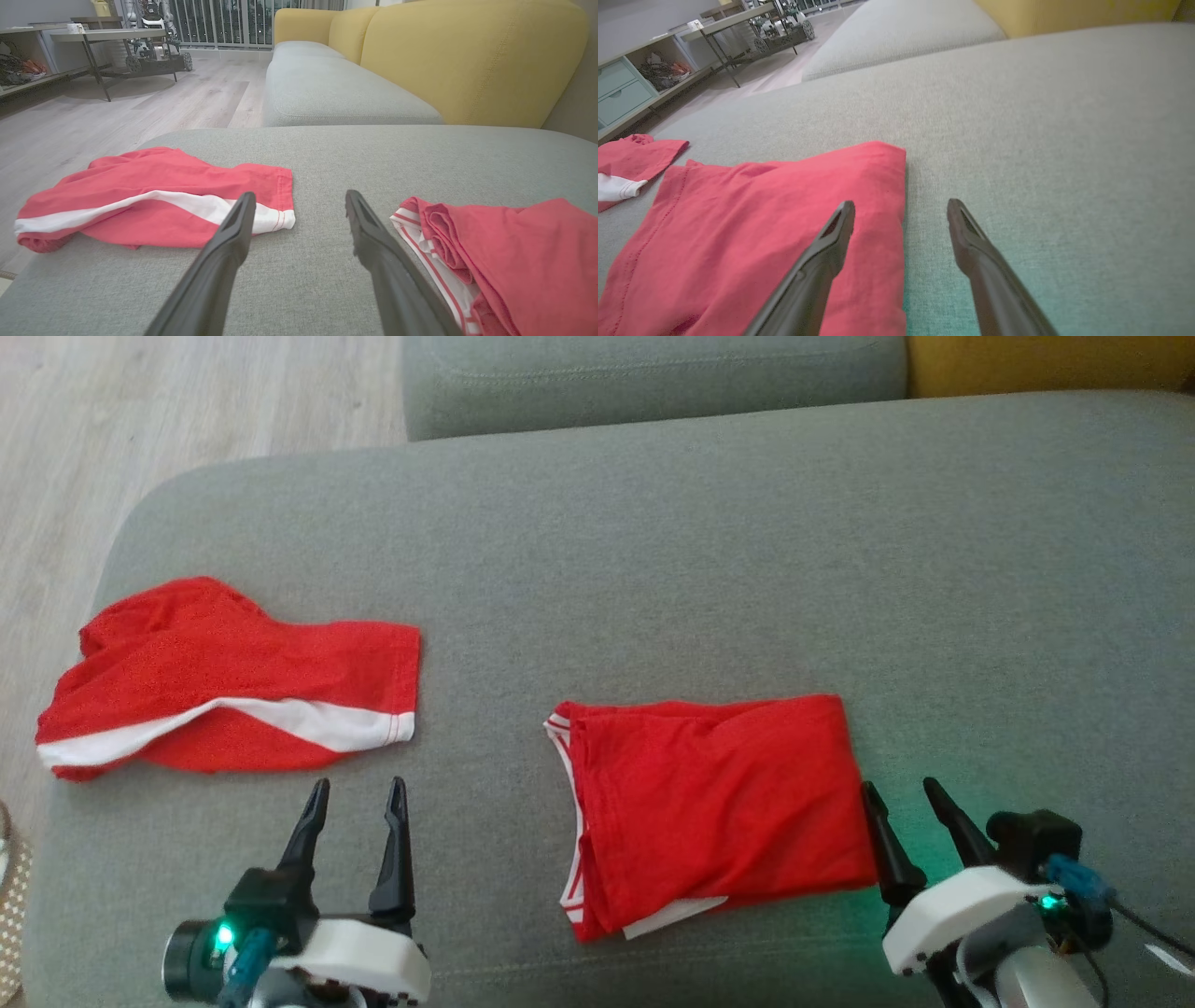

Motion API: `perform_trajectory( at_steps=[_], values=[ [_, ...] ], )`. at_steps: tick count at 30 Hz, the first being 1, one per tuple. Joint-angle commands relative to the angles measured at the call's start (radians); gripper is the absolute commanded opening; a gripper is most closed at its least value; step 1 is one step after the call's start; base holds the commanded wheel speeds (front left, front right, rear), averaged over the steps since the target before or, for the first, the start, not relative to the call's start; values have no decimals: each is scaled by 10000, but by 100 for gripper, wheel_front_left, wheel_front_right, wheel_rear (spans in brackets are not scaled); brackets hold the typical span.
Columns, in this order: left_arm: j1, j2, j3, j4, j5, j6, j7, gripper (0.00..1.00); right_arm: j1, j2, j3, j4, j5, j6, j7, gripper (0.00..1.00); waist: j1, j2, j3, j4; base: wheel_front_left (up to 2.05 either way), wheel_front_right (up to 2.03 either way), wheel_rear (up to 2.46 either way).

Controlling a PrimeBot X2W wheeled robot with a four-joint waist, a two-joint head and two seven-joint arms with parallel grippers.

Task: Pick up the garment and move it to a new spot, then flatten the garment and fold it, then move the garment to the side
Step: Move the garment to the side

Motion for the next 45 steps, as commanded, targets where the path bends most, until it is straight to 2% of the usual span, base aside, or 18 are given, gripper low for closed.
perform_trajectory(
  at_steps=[1,8,13,14,15,16,21,26,31,40,45],
  values=[
    [-511,-38,260,-268,100,-69,-124,100,-558,-5,255,10,213,-4,33,100,0,0,103,88,0,0,0],
    [-774,-38,302,-211,266,-228,-124,100,-1357,-5,338,1447,987,-4,25,100,0,0,418,347,0,0,0],
    [-920,-38,331,-238,345,-320,-124,100,-1954,-5,696,2571,1033,-4,-103,100,0,0,573,535,0,0,0],
    [-938,-38,341,-237,361,-333,-124,100,-2046,-5,803,2788,1018,-4,-103,96,0,0,580,564,0,0,0],
    [-953,-38,355,-240,373,-342,-124,100,-2137,-5,909,2983,930,-4,-121,11,0,0,587,586,0,0,0],
    [-967,-38,375,-249,385,-341,-124,100,-2225,-5,1000,3148,735,-4,-156,0,0,0,592,604,0,0,0],
    [-1010,-38,469,-318,417,-339,-124,100,-2670,-5,636,3528,-942,-4,-446,0,0,0,554,568,0,0,0],
    [-988,-38,429,-464,417,-350,-124,100,-3084,-21,-44,3209,-2361,-4,-550,0,0,0,567,294,0,0,0],
    [-1135,-28,246,-714,628,-476,-124,100,-3640,-421,-355,2836,-3291,-4,-328,0,0,0,857,-196,0,0,0],
    [-2368,453,-437,-1269,1272,-1204,-124,100,-5328,-1642,106,2436,-3570,-4,326,0,0,0,2411,-1423,0,0,0],
    [-3483,780,-1031,-1413,1581,-1615,-124,100,-6292,-2095,-224,2477,-3258,-4,472,0,0,0,3293,-2088,0,0,0]
  ],
)
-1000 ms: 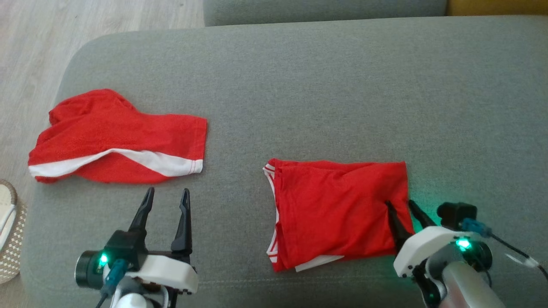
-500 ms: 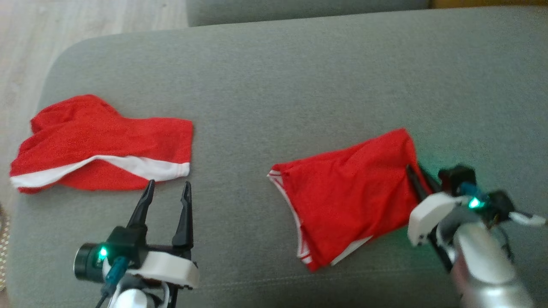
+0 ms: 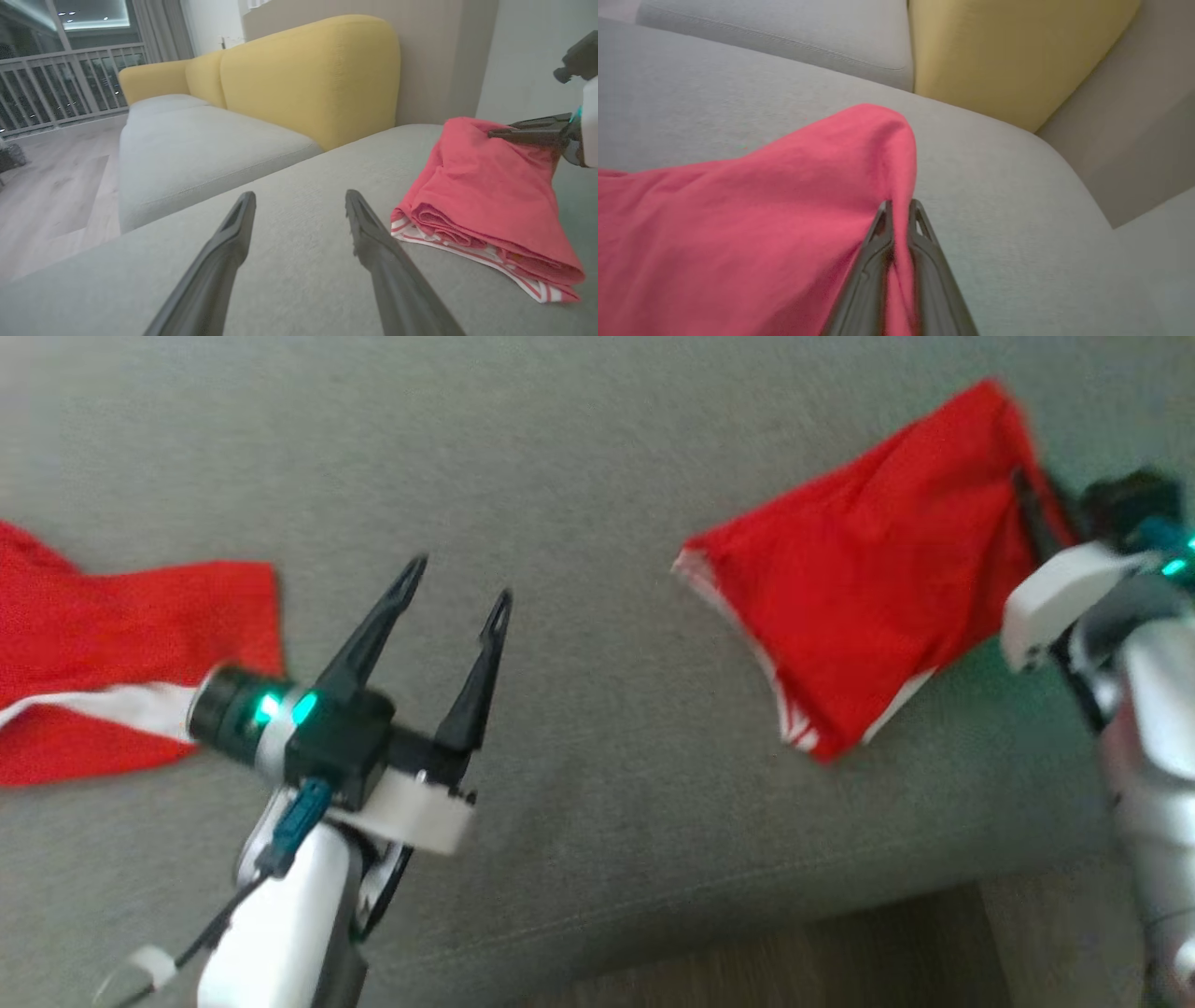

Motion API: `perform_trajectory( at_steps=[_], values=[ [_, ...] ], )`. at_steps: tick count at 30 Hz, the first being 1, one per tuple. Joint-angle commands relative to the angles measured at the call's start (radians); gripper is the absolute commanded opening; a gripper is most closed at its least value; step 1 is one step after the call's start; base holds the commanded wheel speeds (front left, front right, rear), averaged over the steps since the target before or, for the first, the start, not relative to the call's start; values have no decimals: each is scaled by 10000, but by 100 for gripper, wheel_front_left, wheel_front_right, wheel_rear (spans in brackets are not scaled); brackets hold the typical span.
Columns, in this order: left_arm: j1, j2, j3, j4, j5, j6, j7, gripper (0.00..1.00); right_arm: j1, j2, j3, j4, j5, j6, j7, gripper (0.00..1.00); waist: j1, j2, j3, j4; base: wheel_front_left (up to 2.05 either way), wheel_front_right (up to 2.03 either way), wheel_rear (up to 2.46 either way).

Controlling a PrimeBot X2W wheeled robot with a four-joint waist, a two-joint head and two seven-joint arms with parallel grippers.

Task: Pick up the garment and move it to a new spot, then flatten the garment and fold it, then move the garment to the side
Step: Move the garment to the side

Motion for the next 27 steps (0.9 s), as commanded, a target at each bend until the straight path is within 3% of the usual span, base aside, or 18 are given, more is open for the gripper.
perform_trajectory(
  at_steps=[1,7,14,21,22,23,27],
  values=[
    [-616,172,127,-432,90,-78,-120,100,-435,-314,-142,-266,102,-6,-27,0,0,0,834,-754,0,0,0],
    [-1302,265,-245,-578,115,-209,-120,100,-1109,-430,-1227,-112,-23,-6,-88,0,0,0,1293,-1165,0,0,0],
    [-1450,452,-447,-779,70,-251,-120,100,-1667,-45,-2945,-185,-849,-6,-5,0,0,0,1708,-1440,0,0,0],
    [-1412,616,-465,-875,-14,-225,-120,100,-1958,249,-3639,-379,-1314,-6,-72,0,0,0,2018,-1330,0,0,0],
    [-1419,623,-461,-871,-34,-216,-120,100,-1971,279,-3695,-386,-1342,-6,-109,27,0,0,2034,-1302,0,0,0],
    [-1431,622,-465,-861,-54,-207,-120,100,-1965,318,-3752,-407,-1371,-6,-164,96,0,0,2036,-1267,0,0,0],
    [-1411,489,-452,-797,-223,-49,-120,100,-1759,530,-3718,-420,-1456,-6,-235,100,0,0,1725,-1072,0,0,0]
  ],
)
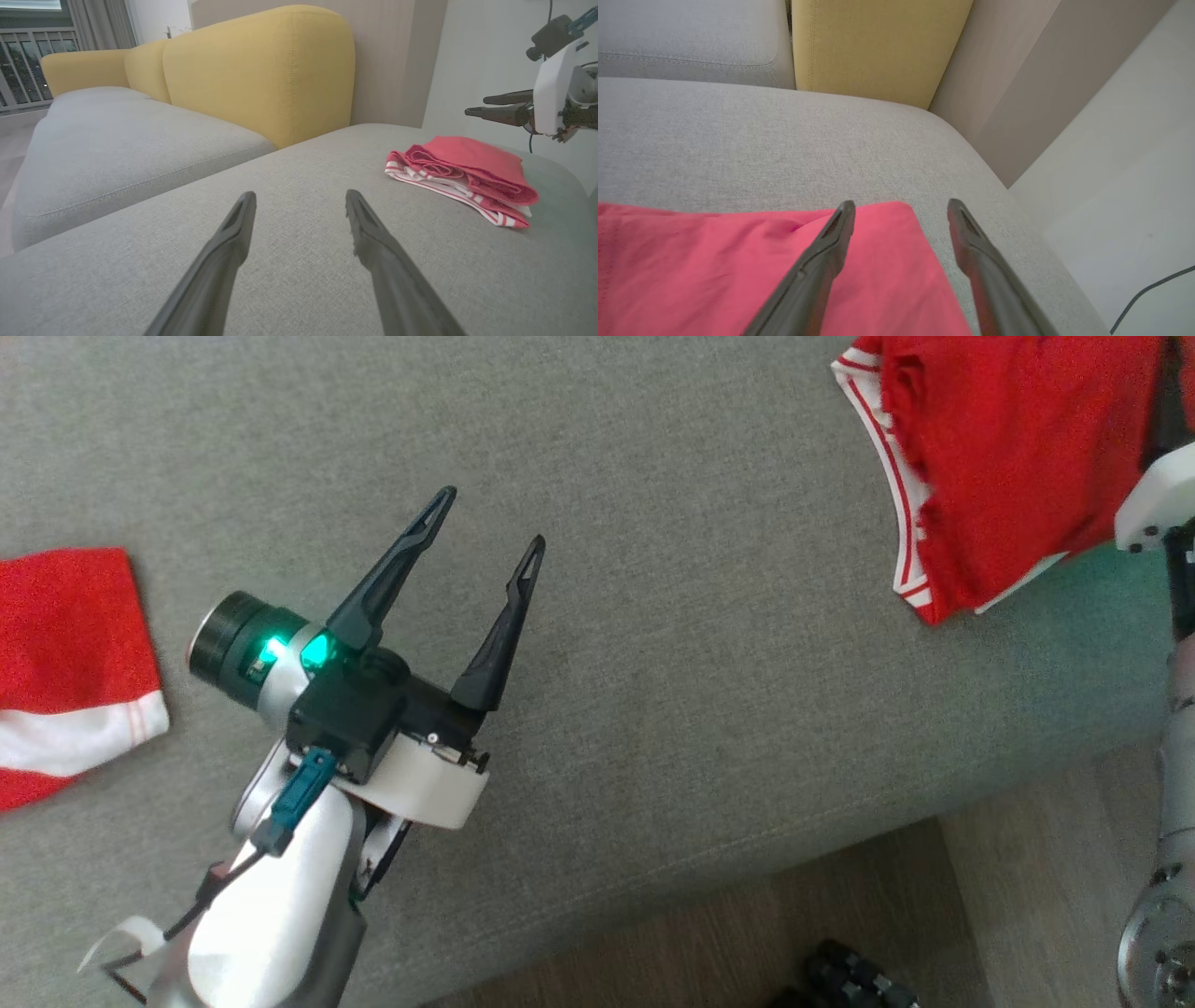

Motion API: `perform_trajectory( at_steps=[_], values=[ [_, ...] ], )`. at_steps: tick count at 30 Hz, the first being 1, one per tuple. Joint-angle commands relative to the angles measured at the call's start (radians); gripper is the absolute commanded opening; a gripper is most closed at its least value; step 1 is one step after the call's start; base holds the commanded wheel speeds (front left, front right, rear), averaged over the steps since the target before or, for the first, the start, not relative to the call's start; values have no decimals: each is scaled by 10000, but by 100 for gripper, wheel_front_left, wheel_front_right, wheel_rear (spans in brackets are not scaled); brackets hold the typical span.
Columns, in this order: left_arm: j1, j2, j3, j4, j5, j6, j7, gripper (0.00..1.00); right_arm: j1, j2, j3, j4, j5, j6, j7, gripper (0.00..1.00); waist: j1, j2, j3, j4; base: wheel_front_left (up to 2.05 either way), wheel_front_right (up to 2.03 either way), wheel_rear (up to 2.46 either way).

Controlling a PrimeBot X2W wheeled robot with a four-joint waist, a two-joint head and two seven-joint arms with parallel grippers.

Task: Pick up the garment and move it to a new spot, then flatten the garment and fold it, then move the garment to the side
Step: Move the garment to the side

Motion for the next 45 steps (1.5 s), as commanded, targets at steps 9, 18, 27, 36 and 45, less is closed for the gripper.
perform_trajectory(
  at_steps=[9,18,27,36,45],
  values=[
    [401,-364,516,-1,-527,676,-49,100,740,525,1135,-777,43,-4,-338,100,-1,0,-1854,804,0,0,0],
    [1831,-570,1059,379,-886,1259,-49,100,2730,1156,2880,-1614,1294,-4,-743,100,-1,0,-3854,1939,0,0,0],
    [3011,-791,1269,496,-957,1566,-49,100,5147,1283,4002,-2924,2627,-4,-923,100,-1,0,-4984,2565,0,0,0],
    [3901,-999,1605,372,-1056,1888,-49,100,6933,1288,4155,-4579,3462,-4,-987,100,-1,0,-5409,2810,0,0,0],
    [4343,-1076,1822,327,-1113,1887,-49,100,7896,1289,4155,-5187,3764,-4,-1017,100,-1,0,-5540,2801,0,0,0]
  ],
)
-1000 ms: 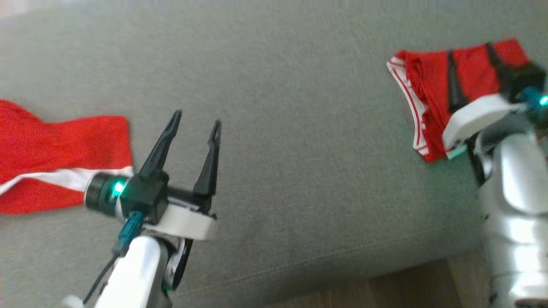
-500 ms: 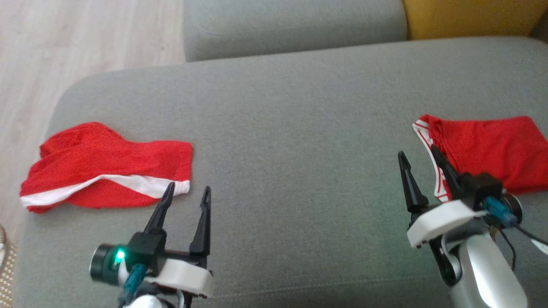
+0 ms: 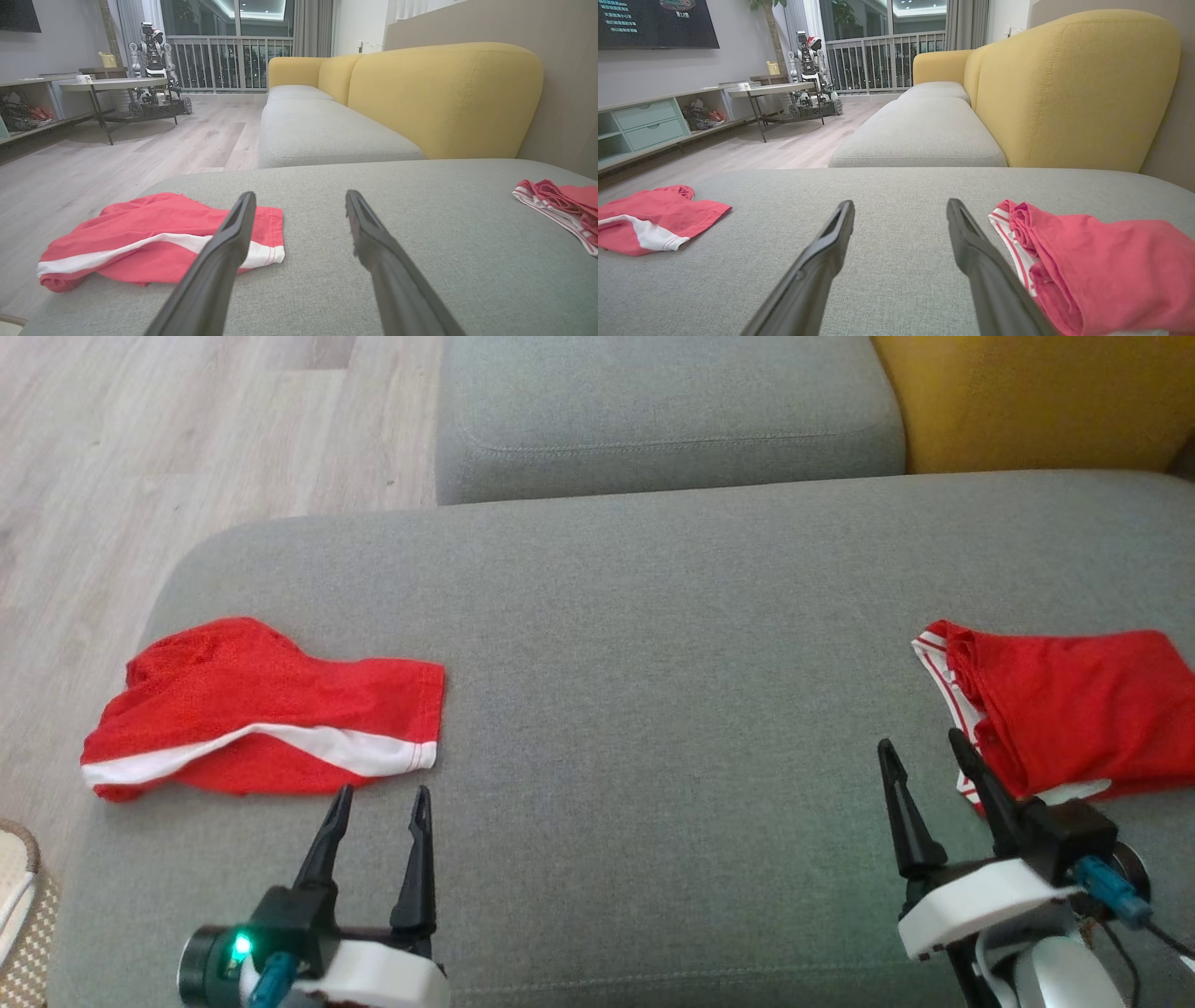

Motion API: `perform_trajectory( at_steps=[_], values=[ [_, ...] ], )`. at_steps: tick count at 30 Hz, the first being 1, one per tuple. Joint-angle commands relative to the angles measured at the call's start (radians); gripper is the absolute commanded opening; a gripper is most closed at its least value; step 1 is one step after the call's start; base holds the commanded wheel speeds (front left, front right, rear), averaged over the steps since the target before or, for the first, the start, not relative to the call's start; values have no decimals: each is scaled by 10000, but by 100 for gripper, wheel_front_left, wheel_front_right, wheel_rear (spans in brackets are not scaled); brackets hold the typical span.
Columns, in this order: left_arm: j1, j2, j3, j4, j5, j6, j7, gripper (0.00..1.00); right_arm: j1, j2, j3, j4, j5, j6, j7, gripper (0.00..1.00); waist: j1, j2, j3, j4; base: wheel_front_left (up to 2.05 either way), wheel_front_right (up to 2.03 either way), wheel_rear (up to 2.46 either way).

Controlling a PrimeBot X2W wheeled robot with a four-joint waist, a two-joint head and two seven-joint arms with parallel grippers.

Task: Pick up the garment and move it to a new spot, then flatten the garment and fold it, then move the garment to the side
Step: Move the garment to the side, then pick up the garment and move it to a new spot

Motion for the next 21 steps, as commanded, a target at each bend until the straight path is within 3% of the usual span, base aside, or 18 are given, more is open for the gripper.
perform_trajectory(
  at_steps=[1,21],
  values=[
    [-354,-74,365,-393,-1,46,-51,100,-301,8,264,-401,96,-4,-127,100,0,-1,0,-20,0,0,0],
    [-424,-90,399,-283,-24,-55,-51,100,-235,8,220,-527,218,-4,-136,100,0,-1,20,-181,0,0,0]
  ],
)
